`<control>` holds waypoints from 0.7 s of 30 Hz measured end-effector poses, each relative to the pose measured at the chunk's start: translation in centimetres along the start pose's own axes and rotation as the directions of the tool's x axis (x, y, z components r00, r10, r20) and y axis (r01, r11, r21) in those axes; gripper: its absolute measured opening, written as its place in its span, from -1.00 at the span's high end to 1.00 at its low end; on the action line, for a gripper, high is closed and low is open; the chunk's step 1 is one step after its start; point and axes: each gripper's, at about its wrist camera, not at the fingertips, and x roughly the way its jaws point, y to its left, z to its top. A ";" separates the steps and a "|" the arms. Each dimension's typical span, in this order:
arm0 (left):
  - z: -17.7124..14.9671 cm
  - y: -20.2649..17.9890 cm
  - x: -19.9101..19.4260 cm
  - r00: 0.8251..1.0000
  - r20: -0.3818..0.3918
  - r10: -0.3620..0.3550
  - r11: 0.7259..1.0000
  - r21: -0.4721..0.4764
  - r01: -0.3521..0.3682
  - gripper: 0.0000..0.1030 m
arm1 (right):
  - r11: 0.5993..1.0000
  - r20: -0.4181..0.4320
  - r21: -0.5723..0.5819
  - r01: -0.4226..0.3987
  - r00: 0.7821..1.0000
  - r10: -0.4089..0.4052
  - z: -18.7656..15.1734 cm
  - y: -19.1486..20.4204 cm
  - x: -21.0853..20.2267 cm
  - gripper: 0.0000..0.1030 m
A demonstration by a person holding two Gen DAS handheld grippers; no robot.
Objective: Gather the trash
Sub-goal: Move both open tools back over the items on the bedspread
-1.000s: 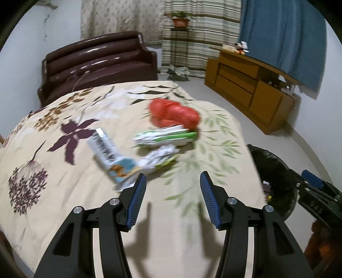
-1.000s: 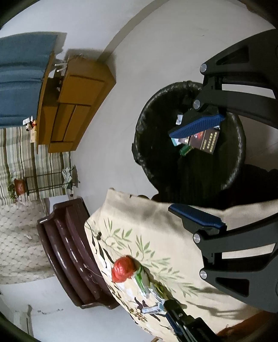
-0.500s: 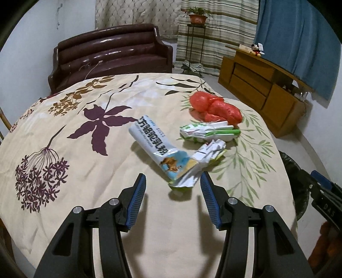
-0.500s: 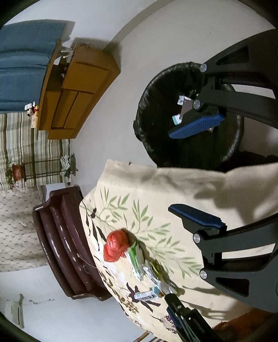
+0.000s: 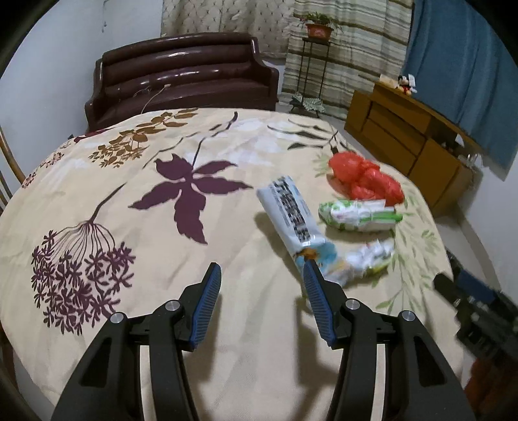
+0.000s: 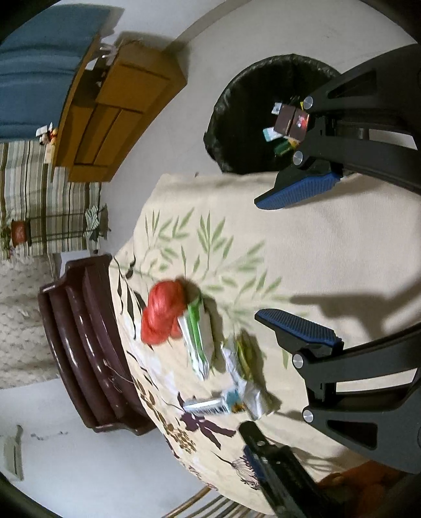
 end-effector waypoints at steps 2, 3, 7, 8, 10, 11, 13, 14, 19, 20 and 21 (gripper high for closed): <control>0.2 0.3 -0.3 1.000 0.017 -0.002 1.000 0.001 0.002 -0.02 | 1.000 -0.002 -0.004 -0.002 1.000 0.002 0.1 0.5 0.0 -0.21; 0.3 0.6 -0.3 1.000 0.019 -0.003 1.000 0.000 0.003 -0.02 | 1.000 -0.002 -0.005 -0.002 1.000 0.002 0.1 0.8 0.0 -0.21; 0.2 1.9 0.6 1.000 -0.006 0.002 1.000 -0.016 -0.002 -0.02 | 1.000 -0.008 -0.008 -0.010 1.000 0.010 0.0 1.6 0.1 -0.21; 0.2 1.9 0.8 1.000 -0.016 -0.002 1.000 -0.016 0.002 -0.02 | 1.000 -0.011 -0.017 -0.013 1.000 0.013 0.0 2.0 0.2 -0.21; 0.0 2.0 1.3 0.999 -0.036 -0.008 1.000 -0.008 0.008 -0.02 | 1.000 -0.014 -0.027 -0.012 1.000 0.012 0.0 2.8 0.5 -0.21; -0.2 1.9 1.6 0.999 -0.045 -0.011 1.000 -0.001 0.011 -0.02 | 0.999 -0.016 -0.030 -0.013 1.000 0.013 0.0 3.1 0.5 -0.21; -0.4 1.6 2.0 0.998 -0.063 -0.023 1.000 0.009 0.023 -0.02 | 0.999 -0.017 -0.031 -0.011 1.000 0.011 0.0 3.3 0.5 -0.21; -0.4 1.3 2.0 0.998 -0.058 -0.020 1.000 0.020 0.021 -0.02 | 0.999 -0.017 -0.030 -0.011 1.000 0.010 0.0 3.3 0.5 -0.21; -0.8 0.4 1.7 0.997 -0.064 -0.053 0.997 0.046 0.056 -0.02 | 1.000 -0.017 -0.030 -0.004 1.000 0.004 0.1 3.4 0.4 -0.21; -0.9 0.3 1.6 0.996 -0.065 -0.059 0.997 0.049 0.063 -0.02 | 1.000 -0.017 -0.030 -0.003 1.000 0.003 0.1 3.4 0.4 -0.21; -1.1 0.1 1.4 0.996 -0.066 -0.067 0.996 0.054 0.071 -0.02 | 1.000 -0.018 -0.028 -0.004 1.000 0.004 0.1 3.4 0.4 -0.21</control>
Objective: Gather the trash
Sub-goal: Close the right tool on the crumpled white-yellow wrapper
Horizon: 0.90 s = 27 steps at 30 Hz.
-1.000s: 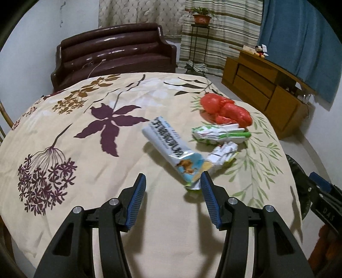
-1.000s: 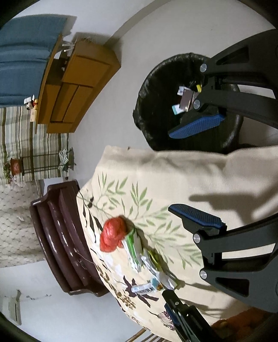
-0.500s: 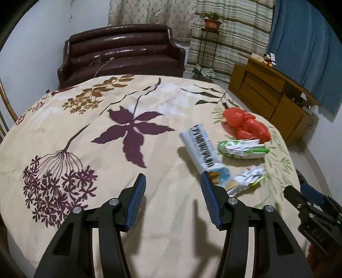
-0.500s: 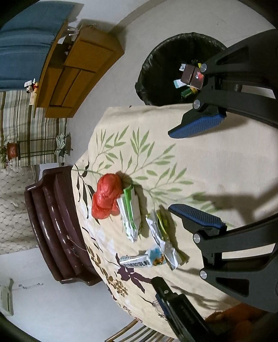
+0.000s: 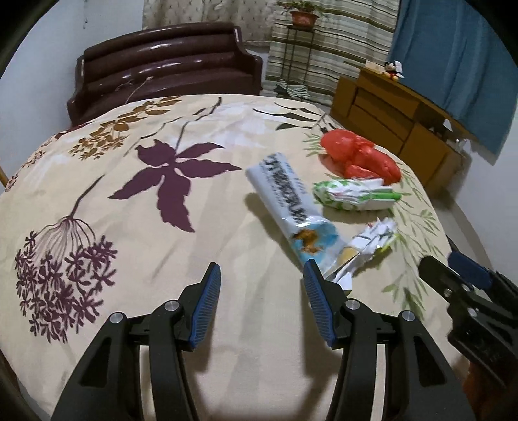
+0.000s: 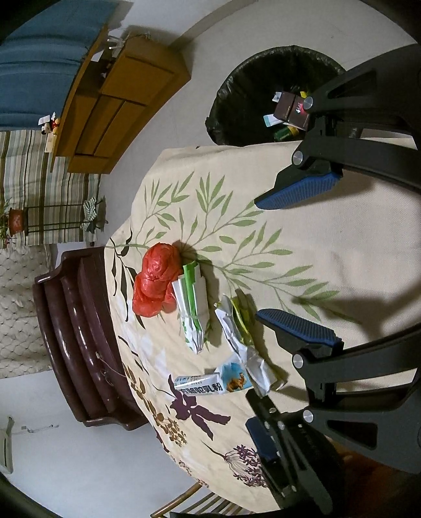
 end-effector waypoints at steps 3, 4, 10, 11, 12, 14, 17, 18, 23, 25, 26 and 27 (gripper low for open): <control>-0.4 -0.7 -0.2 1.000 -0.002 -0.017 1.000 0.018 0.017 -0.02 | 1.000 0.000 0.000 0.000 1.000 0.000 0.0 0.0 0.0 -0.21; -0.7 -1.1 -0.4 1.000 -0.004 -0.029 0.999 0.027 0.029 -0.02 | 1.000 0.001 0.000 0.000 1.000 0.000 0.0 -0.1 0.0 -0.21; -1.4 -2.6 -0.9 0.997 -0.018 -0.073 0.995 0.062 0.074 -0.02 | 1.000 0.005 0.005 0.000 1.000 0.000 0.2 -0.1 -0.2 -0.22; -1.4 -2.6 -1.0 0.997 -0.020 -0.078 0.995 0.061 0.079 -0.02 | 1.000 0.005 0.006 0.000 1.000 0.000 0.3 -0.1 -0.2 -0.23; -1.5 -2.5 -1.1 0.996 -0.022 -0.081 0.995 0.057 0.082 -0.02 | 1.000 0.006 0.006 -0.004 1.000 0.004 0.3 0.0 -0.2 -0.25; -1.5 -1.9 -1.3 0.997 -0.022 -0.078 0.996 0.046 0.079 -0.02 | 1.000 0.007 0.006 -0.011 1.000 0.010 0.5 0.3 -0.2 -0.33; -1.4 -0.7 -1.5 0.998 -0.014 -0.059 0.998 0.024 0.059 -0.02 | 1.000 0.008 -0.003 -0.019 1.000 0.019 0.7 1.2 -0.1 -0.33; -1.4 -0.1 -1.6 0.999 -0.010 -0.049 0.999 0.015 0.049 -0.03 | 1.000 0.005 -0.005 -0.024 1.000 0.024 0.8 1.6 0.2 -0.33; -1.0 2.1 -1.7 1.000 0.000 -0.014 0.999 -0.032 0.014 -0.03 | 0.999 -0.024 -0.013 -0.032 0.999 0.032 1.0 3.4 1.5 -0.33; -0.8 2.7 -1.6 1.000 0.002 -0.009 0.999 -0.046 0.009 -0.05 | 0.999 -0.052 -0.019 -0.031 0.998 0.030 0.9 4.0 2.3 -0.33; -0.7 2.9 -1.6 1.000 0.004 -0.009 0.999 -0.053 0.009 -0.10 | 0.999 -0.063 -0.022 -0.027 0.998 0.026 0.8 4.2 2.6 -0.30; -0.6 3.0 -1.7 1.000 0.006 -0.009 0.998 -0.057 0.010 -0.13 | 0.999 -0.075 -0.031 -0.021 0.997 0.019 0.7 4.4 2.9 -0.20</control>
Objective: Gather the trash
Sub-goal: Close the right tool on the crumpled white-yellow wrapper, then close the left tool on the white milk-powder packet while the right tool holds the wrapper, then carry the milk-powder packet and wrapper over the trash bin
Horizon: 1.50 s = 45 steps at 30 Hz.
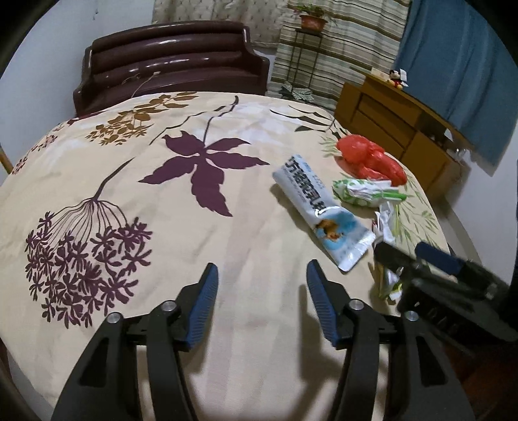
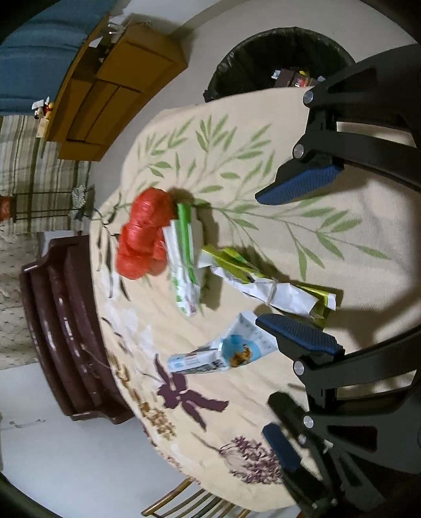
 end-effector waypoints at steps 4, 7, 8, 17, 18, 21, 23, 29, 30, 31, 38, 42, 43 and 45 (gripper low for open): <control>0.3 0.0 0.1 1.000 -0.001 0.000 1.000 -0.009 0.000 -0.22 | 0.999 -0.002 -0.030 0.029 1.000 -0.030 -0.3 0.1 0.0 0.26; 0.6 -0.3 0.2 1.000 0.001 -0.013 1.000 -0.016 0.013 -0.23 | 0.999 -0.005 -0.031 0.021 1.000 -0.021 -0.4 -0.5 -0.3 0.63; 0.8 -0.5 0.3 1.000 0.002 -0.016 1.000 -0.018 0.016 -0.23 | 0.999 -0.004 -0.029 0.018 1.000 -0.019 -0.4 -0.7 -0.4 0.63; 2.4 -3.2 1.2 0.999 0.007 -0.036 0.999 -0.016 0.036 -0.23 | 0.997 0.038 -0.054 0.047 0.998 -0.045 -0.8 -1.9 -1.3 0.64; 2.6 -3.4 1.4 0.999 0.006 -0.035 0.999 -0.019 0.035 -0.23 | 0.998 0.040 -0.051 0.045 0.998 -0.043 -0.8 -2.1 -1.4 0.64; 3.3 -4.0 2.2 0.999 -0.006 -0.034 0.999 -0.037 0.033 -0.23 | 0.999 0.043 -0.042 0.034 0.999 -0.032 -0.8 -2.7 -1.4 0.64; 3.9 -4.4 2.9 1.000 -0.011 -0.022 0.999 -0.046 0.022 -0.23 | 0.999 0.044 -0.035 0.025 0.999 -0.024 -0.8 -2.9 -1.5 0.64; 4.3 -4.8 4.4 0.999 -0.047 0.009 0.999 -0.033 -0.010 -0.23 | 1.000 0.042 -0.024 0.000 0.999 0.001 -0.8 -3.3 -1.5 0.64; 4.2 -4.8 4.4 0.999 -0.047 0.014 1.000 -0.024 -0.015 -0.20 | 1.000 0.042 -0.024 -0.003 0.999 0.004 -0.8 -3.4 -1.5 0.64; 4.0 -4.8 4.3 0.999 -0.042 0.022 1.000 -0.009 -0.022 -0.16 | 1.000 0.043 -0.024 -0.005 0.999 0.006 -0.8 -3.5 -1.5 0.64; 3.2 -4.3 3.6 0.999 -0.028 0.021 0.999 0.050 -0.019 0.27 | 1.000 0.044 -0.024 -0.006 0.999 0.007 -0.8 -3.5 -1.6 0.64; 3.0 -4.2 3.3 1.000 -0.017 0.015 0.998 0.060 -0.014 0.31 | 1.000 0.046 -0.026 0.000 0.999 0.001 -0.9 -3.4 -1.6 0.64; 2.9 -4.2 3.1 1.000 -0.011 0.015 0.998 0.065 -0.014 0.32 | 1.000 0.046 -0.026 -0.001 0.999 0.002 -0.9 -3.4 -1.7 0.64; 2.9 -4.3 2.9 1.000 -0.001 0.017 0.997 0.073 -0.017 0.33 | 1.000 0.048 -0.031 0.002 0.999 0.000 -0.9 -3.3 -1.7 0.64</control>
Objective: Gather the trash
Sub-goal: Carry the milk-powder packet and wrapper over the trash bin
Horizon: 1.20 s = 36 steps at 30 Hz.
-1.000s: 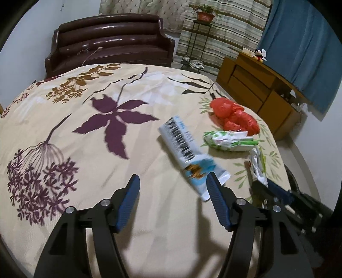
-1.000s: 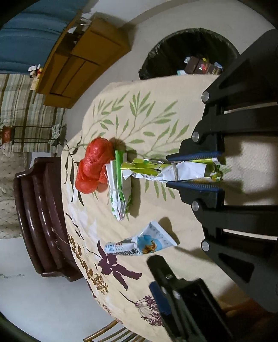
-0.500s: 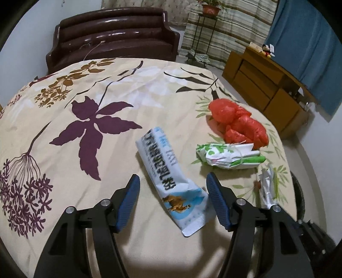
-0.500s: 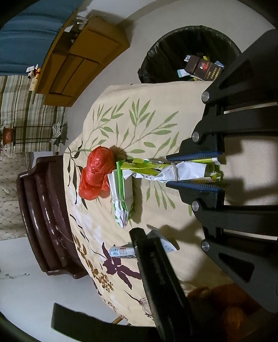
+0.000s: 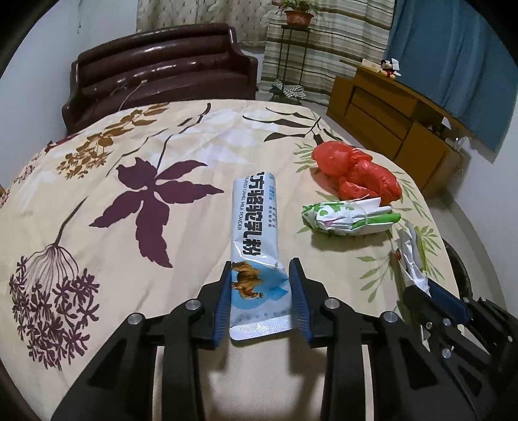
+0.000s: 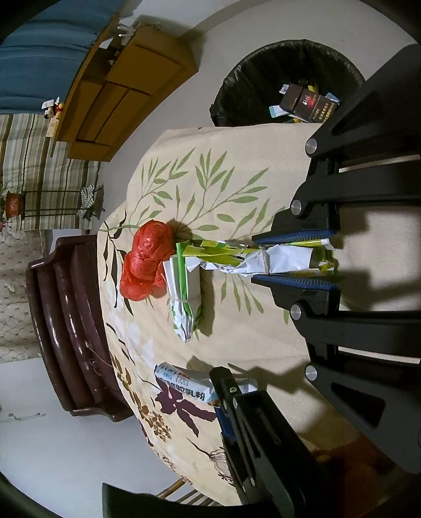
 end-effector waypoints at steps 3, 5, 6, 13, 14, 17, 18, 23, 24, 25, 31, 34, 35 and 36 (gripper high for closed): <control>-0.1 0.0 -0.5 1.000 0.011 0.003 1.000 0.006 -0.003 0.34 | 1.000 0.008 -0.002 0.005 1.000 -0.005 -0.1 0.1 -0.2 0.65; -0.2 0.0 -0.6 1.000 0.015 0.004 1.000 0.006 -0.004 0.34 | 1.000 0.008 -0.003 0.006 1.000 -0.006 -0.1 0.2 -0.2 0.65; -0.2 0.0 -0.6 1.000 0.016 0.004 1.000 0.005 -0.004 0.35 | 1.000 0.008 -0.003 0.007 1.000 -0.007 -0.1 0.2 -0.2 0.65; 0.0 0.1 -0.9 1.000 0.026 0.001 1.000 -0.002 -0.001 0.35 | 1.000 0.011 -0.002 0.007 1.000 -0.007 -0.1 0.2 -0.3 0.65; 0.0 0.1 -1.0 1.000 0.026 0.000 1.000 -0.002 0.000 0.35 | 1.000 0.010 -0.003 0.007 1.000 -0.007 -0.1 0.2 -0.3 0.65; 0.0 0.2 -1.1 1.000 0.028 -0.001 1.000 -0.005 0.001 0.35 | 1.000 0.011 -0.002 0.007 1.000 -0.007 -0.1 0.3 -0.3 0.65; 0.0 0.2 -1.0 1.000 0.027 -0.002 1.000 -0.005 0.002 0.35 | 1.000 0.012 -0.002 0.008 1.000 -0.008 -0.1 0.2 -0.3 0.66; 0.0 0.0 -1.4 0.999 0.032 -0.004 1.000 -0.002 0.004 0.35 | 1.000 0.019 0.000 0.008 1.000 -0.008 0.0 0.2 -0.6 0.66; 0.0 0.0 -1.5 0.999 0.034 -0.006 1.000 -0.002 0.006 0.35 | 1.000 0.022 0.001 0.008 1.000 -0.008 0.0 0.1 -0.7 0.66; 0.0 -0.1 -1.5 0.999 0.035 -0.007 1.000 -0.002 0.007 0.35 | 1.000 0.024 0.002 0.007 1.000 -0.008 0.0 0.1 -0.8 0.66; -0.3 -0.8 -2.6 0.998 0.052 -0.022 1.000 0.008 0.022 0.35 | 1.000 0.045 0.009 0.010 0.999 -0.010 0.1 -0.3 -1.9 0.66; -0.3 -1.5 -3.3 0.997 0.065 -0.033 0.999 0.017 0.032 0.35 | 1.000 0.061 0.016 0.019 0.998 -0.020 0.1 -1.0 -2.7 0.66; -0.4 -1.8 -3.5 0.997 0.068 -0.036 0.999 0.021 0.035 0.35 | 1.000 0.064 0.017 0.022 0.998 -0.023 0.1 -1.1 -2.8 0.66; -0.4 -2.1 -3.7 0.997 0.072 -0.040 0.999 0.027 0.038 0.35 | 0.999 0.070 0.021 0.027 0.997 -0.028 0.0 -1.5 -3.1 0.66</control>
